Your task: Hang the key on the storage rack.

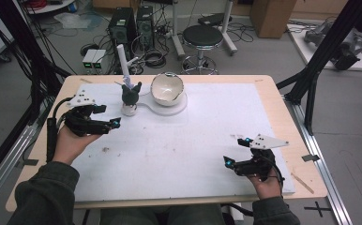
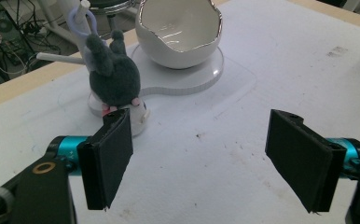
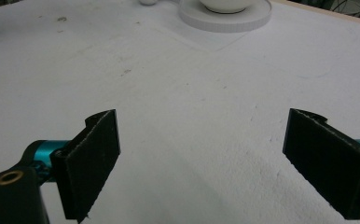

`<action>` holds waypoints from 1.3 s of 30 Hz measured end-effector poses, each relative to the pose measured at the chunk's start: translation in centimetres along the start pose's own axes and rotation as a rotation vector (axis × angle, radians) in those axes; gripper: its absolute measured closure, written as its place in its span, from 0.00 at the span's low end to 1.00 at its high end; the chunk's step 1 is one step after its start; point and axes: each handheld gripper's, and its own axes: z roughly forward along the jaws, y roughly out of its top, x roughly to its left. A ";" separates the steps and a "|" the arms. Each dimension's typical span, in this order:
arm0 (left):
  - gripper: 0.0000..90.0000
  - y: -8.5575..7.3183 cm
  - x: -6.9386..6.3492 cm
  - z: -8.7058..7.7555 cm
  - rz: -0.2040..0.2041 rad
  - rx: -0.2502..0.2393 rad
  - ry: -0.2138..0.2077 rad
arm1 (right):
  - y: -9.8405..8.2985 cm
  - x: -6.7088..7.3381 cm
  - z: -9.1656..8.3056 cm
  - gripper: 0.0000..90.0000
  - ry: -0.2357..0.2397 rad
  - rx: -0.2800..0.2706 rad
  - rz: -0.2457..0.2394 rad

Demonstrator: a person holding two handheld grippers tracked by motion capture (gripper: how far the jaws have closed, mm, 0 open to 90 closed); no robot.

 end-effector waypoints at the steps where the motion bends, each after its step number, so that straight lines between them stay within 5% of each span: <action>1: 0.26 0.0 0.0 0.0 0.008 0.005 -0.002 | 0.0 0.0 0.0 0.11 0.000 0.000 0.000; 39: 0.26 -3.4 -2.0 -1.2 0.000 -0.026 -0.007 | 0.0 0.0 0.1 0.11 -0.001 0.005 -0.001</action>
